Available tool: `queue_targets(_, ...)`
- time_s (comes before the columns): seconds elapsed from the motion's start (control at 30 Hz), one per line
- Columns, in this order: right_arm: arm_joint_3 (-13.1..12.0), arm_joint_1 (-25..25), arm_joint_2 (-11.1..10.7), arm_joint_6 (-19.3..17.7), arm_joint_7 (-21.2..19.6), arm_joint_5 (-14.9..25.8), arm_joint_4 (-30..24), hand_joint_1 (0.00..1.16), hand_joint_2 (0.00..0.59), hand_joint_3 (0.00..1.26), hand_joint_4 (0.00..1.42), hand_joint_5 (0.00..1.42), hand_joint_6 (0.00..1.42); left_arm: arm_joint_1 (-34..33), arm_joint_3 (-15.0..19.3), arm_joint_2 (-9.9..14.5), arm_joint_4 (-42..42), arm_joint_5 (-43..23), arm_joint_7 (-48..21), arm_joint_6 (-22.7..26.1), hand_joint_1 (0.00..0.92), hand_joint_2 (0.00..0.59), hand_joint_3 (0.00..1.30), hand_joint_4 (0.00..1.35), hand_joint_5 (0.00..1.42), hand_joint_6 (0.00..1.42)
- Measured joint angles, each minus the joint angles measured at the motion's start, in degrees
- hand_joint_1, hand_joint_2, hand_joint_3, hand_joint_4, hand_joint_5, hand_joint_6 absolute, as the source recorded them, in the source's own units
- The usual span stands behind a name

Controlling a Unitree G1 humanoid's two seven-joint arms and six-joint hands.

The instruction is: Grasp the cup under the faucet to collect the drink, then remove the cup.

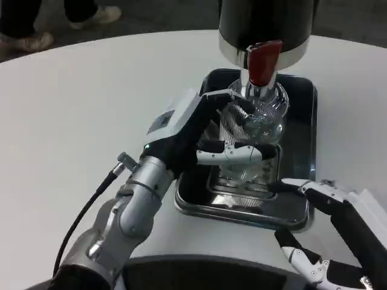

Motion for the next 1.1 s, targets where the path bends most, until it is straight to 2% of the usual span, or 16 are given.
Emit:
queue_targets(0.3, -0.37, 0.06, 0.00, 0.00, -0.14, 0.09, 0.13, 0.62, 0.455, 0.30, 0.24, 0.23, 0.10, -0.03, -0.37, -0.41, 0.15, -0.12, 0.32, 0.08, 0.567, 0.091, 0.78, 0.91, 1.06, 0.75)
queue_targets(0.5, -0.90, 0.23, 0.00, -0.05, -0.52, 0.21, 0.13, 0.62, 0.455, 0.30, 0.24, 0.23, 0.10, -0.03, -0.19, -0.37, 0.16, -0.41, 0.35, 0.50, 0.561, 0.085, 0.78, 0.85, 1.02, 0.70)
queue_targets(0.57, -0.92, 0.25, 0.00, -0.11, -0.61, 0.24, 0.13, 0.62, 0.455, 0.30, 0.25, 0.23, 0.11, -0.03, -0.17, -0.29, 0.16, -0.42, 0.35, 0.50, 0.533, 0.060, 0.77, 0.79, 1.00, 0.70)
queue_targets(0.7, -0.93, 0.33, 0.04, -0.20, -0.69, 0.25, 0.13, 0.62, 0.456, 0.30, 0.25, 0.23, 0.11, -0.02, -0.06, -0.08, 0.16, -0.63, 0.33, 0.50, 0.439, 0.078, 0.71, 0.68, 0.97, 0.63)
queue_targets(0.83, -0.93, 0.49, 0.09, -0.26, -1.00, 0.27, 0.13, 0.62, 0.459, 0.30, 0.25, 0.23, 0.11, 0.01, 0.06, 0.46, 0.15, -0.91, 0.31, 0.49, 0.386, 0.092, 0.60, 0.48, 0.89, 0.55)
queue_targets(0.93, -0.93, 0.61, 0.09, -0.38, -1.02, 0.28, 0.12, 0.62, 0.462, 0.30, 0.25, 0.24, 0.11, 0.12, 0.07, 0.91, 0.16, -1.21, -0.11, 0.48, 0.367, 0.091, 0.52, 0.41, 0.86, 0.52)
queue_targets(1.1, -1.02, 0.85, 0.10, -0.59, -1.20, 0.32, 0.11, 0.63, 0.466, 0.30, 0.25, 0.24, 0.11, 0.62, 0.11, 1.06, 0.15, -2.89, -0.88, 0.04, 0.341, 0.082, 0.46, 0.36, 0.83, 0.49)
